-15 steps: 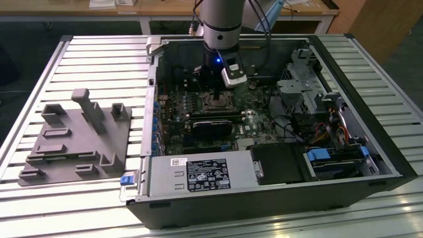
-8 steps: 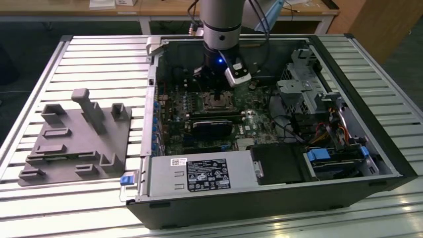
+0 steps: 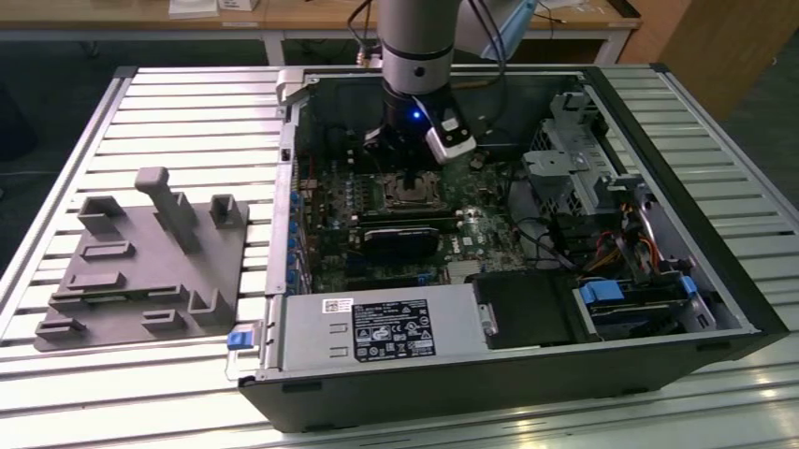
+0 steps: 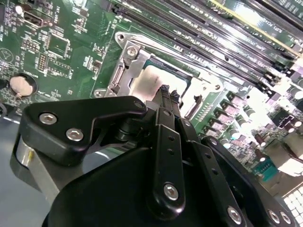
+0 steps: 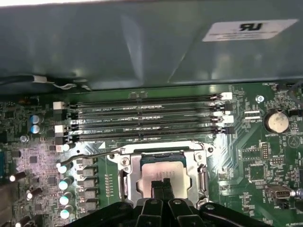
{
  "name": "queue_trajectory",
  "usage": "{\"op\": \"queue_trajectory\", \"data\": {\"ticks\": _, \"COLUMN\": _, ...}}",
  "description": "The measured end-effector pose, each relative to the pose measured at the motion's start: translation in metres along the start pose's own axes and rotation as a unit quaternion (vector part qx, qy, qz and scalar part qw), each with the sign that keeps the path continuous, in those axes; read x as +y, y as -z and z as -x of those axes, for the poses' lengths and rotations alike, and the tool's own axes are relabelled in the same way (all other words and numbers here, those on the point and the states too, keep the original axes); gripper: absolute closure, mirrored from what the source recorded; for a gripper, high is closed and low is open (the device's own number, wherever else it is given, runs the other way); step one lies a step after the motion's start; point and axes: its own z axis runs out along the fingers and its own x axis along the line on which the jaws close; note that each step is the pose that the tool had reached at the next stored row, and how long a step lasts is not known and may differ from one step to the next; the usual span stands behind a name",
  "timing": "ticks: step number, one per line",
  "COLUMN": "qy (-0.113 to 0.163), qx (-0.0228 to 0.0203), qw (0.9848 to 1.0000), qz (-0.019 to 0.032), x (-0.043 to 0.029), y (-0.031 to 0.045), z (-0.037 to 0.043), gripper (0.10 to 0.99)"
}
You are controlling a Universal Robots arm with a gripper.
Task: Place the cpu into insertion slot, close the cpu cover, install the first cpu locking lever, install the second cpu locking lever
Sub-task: 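Close the cpu cover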
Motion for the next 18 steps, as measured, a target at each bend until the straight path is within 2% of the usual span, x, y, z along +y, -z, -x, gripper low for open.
{"op": "queue_trajectory", "data": {"ticks": 12, "qy": 0.0, "qx": -0.0009, "qw": 1.0, "qz": 0.0, "x": -0.0017, "y": -0.004, "z": -0.0208, "gripper": 0.98}}
{"op": "queue_trajectory", "data": {"ticks": 18, "qy": 0.0, "qx": -0.001, "qw": 1.0, "qz": 0.0, "x": -0.0021, "y": -0.0093, "z": -0.0241, "gripper": 0.98}}
